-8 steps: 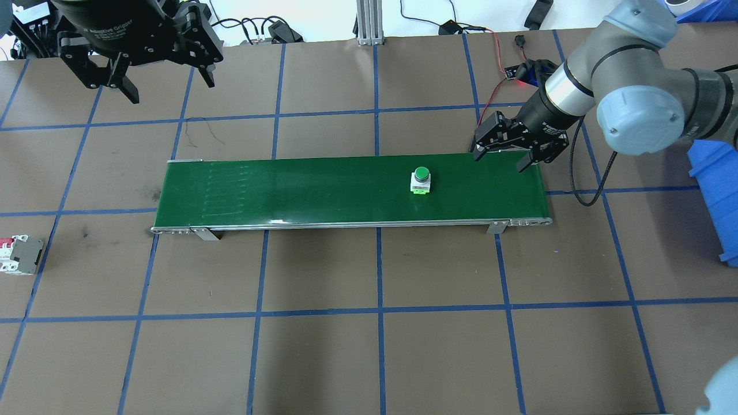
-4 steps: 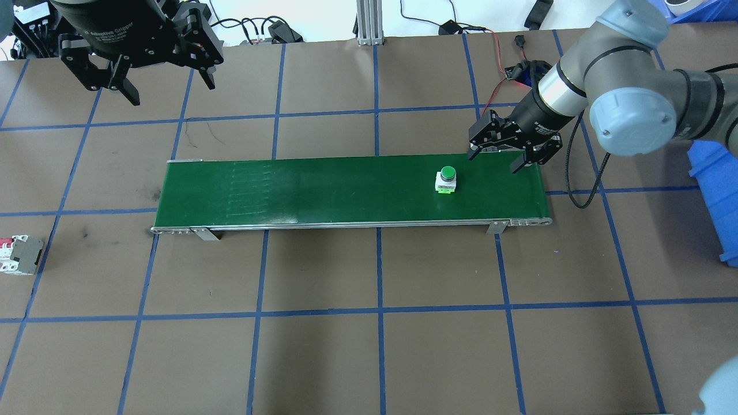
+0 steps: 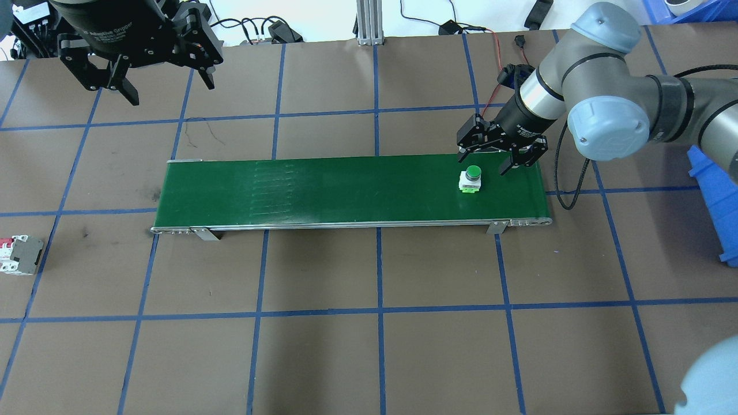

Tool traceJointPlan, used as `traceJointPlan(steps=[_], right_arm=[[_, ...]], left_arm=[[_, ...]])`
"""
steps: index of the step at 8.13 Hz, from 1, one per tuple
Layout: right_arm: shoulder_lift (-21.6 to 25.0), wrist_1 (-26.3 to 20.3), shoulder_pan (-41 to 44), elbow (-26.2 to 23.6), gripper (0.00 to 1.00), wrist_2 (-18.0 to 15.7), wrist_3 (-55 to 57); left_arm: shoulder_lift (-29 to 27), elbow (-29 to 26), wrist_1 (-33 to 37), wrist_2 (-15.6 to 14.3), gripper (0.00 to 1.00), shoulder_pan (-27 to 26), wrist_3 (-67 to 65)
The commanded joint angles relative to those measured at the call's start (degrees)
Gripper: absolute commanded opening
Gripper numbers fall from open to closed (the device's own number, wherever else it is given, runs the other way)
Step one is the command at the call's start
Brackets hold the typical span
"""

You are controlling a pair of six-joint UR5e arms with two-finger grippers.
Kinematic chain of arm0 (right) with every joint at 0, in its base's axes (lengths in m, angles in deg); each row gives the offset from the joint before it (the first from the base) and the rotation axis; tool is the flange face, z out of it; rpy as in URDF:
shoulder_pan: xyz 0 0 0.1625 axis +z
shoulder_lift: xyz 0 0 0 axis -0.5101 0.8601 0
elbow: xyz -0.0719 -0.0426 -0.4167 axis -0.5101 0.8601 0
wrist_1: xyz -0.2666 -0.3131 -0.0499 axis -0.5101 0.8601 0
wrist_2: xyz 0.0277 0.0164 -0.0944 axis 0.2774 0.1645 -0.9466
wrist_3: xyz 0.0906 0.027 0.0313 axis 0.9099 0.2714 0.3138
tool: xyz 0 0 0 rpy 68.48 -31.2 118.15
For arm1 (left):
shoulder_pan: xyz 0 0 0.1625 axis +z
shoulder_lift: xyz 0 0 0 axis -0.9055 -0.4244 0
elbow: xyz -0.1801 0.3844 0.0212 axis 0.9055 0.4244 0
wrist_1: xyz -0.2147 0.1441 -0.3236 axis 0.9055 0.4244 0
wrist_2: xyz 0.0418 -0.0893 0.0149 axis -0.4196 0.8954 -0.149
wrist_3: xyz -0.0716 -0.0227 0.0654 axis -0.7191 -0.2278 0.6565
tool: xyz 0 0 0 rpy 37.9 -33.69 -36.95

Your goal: Move button from left to right

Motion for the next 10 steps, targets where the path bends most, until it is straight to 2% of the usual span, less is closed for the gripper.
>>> traceJointPlan(steps=[1,2,3,5,6,7,8,10], right_arm=[[-2.3,1.2,0.5,0.0,0.90,-3.2,1.6],[-2.5,1.1,0.6,-0.1,0.90,-5.9,1.8],[-2.6,1.0,0.7,0.0,0.87,-6.1,1.7],[-2.6,-0.1,0.7,0.0,0.58,-12.3,0.6],[-2.2,-2.8,0.7,0.0,0.34,-13.4,0.1],[-2.2,-3.5,0.7,0.0,0.12,-16.9,-1.1],[-2.1,-3.8,0.7,0.0,0.05,-17.7,-1.1],[-1.8,-3.8,0.7,1.1,0.01,-18.0,-2.5]], left_arm=[[0.0,0.1,0.0,-0.1,1.00,0.0,0.0],[0.0,0.1,0.0,-0.1,1.00,0.0,0.0],[0.0,0.1,0.0,-0.1,1.00,0.0,0.0],[0.0,0.1,0.0,-0.1,1.00,0.0,0.0],[0.1,0.1,0.0,-0.2,1.00,0.0,0.0],[0.1,0.1,0.0,-0.2,1.00,0.0,0.1],[0.1,0.1,0.0,-0.2,1.00,0.0,0.1],[0.1,0.0,0.0,-0.3,1.00,0.0,0.1]])
